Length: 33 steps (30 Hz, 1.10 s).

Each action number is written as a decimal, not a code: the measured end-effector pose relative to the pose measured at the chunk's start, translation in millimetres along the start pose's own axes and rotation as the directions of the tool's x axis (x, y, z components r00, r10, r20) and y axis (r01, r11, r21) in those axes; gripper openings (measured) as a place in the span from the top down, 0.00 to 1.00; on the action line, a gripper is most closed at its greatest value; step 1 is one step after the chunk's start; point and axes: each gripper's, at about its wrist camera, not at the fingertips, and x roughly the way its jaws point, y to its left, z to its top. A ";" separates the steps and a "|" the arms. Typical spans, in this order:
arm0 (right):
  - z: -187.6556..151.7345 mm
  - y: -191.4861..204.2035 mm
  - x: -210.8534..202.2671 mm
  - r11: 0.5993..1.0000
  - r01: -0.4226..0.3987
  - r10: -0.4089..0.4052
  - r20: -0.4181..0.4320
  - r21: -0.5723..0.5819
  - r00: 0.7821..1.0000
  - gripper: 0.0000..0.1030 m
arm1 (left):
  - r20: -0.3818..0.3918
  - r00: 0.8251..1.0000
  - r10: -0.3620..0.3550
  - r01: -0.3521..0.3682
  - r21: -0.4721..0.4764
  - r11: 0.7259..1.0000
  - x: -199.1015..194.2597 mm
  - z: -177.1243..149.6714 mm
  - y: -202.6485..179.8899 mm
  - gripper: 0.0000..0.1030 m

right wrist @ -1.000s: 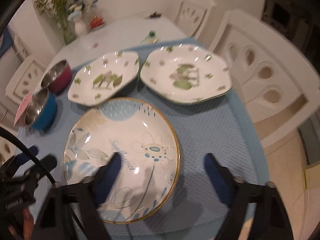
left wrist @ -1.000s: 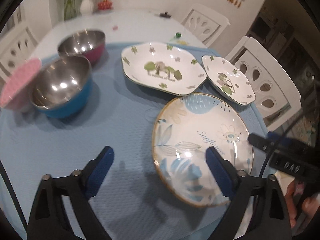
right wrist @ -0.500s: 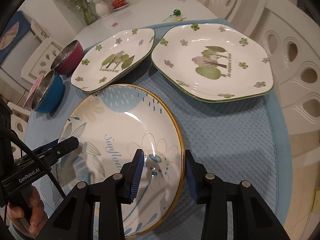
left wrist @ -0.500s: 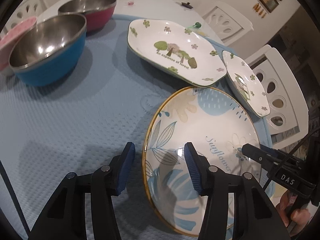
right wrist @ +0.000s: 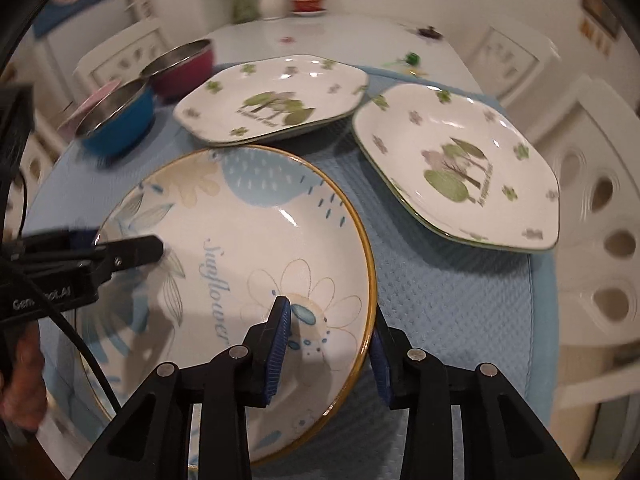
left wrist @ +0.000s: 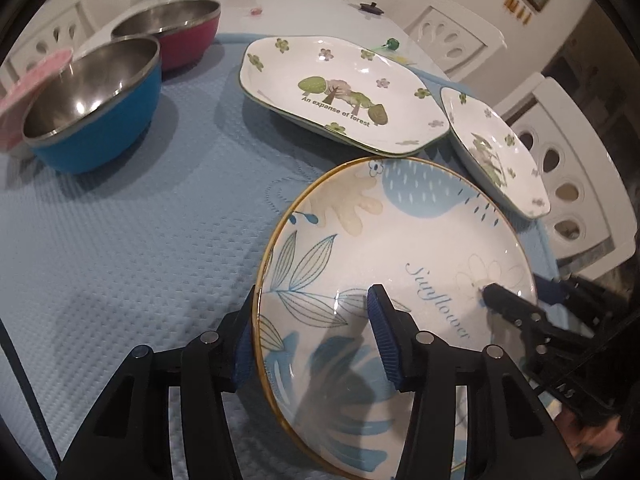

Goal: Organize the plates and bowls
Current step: 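Carry the Sunflower plate with both tools and lower it onto the cloth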

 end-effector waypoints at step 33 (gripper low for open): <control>-61.0 -27.2 -40.3 0.984 0.020 0.005 -0.138 0.177 0.990 0.65 | -0.081 0.996 -0.034 0.031 -0.038 0.999 -23.1 -62.0 -50.6 0.54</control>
